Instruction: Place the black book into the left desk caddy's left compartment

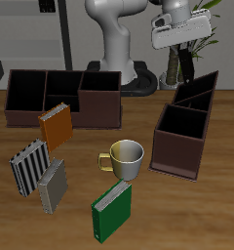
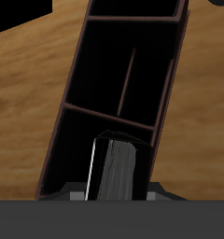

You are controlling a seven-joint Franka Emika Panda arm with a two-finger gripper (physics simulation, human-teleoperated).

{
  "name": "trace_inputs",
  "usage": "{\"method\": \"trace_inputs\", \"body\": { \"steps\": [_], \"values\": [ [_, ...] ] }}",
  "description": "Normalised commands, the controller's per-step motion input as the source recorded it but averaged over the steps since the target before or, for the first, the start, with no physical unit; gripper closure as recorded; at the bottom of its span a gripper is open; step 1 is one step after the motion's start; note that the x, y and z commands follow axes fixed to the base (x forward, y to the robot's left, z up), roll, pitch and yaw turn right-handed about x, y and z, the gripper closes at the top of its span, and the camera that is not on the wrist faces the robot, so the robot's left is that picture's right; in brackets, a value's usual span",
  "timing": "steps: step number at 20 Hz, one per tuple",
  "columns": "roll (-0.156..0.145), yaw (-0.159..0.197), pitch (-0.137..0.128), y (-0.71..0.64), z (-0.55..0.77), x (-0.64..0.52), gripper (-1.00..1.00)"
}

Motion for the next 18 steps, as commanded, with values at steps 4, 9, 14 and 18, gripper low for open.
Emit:
{"method": "trace_inputs", "body": {
  "steps": [4, 9, 14, 18],
  "values": [
    [0.000, -0.001, 0.011, 0.01, -0.11, 0.13, 1.00],
    [0.008, -0.008, 0.029, 0.06, -0.21, 0.06, 1.00],
    [0.010, 0.001, 0.034, 0.01, -0.26, 0.03, 1.00],
    [-0.027, 0.006, 0.049, -0.04, -0.34, 0.10, 1.00]
  ]
}}
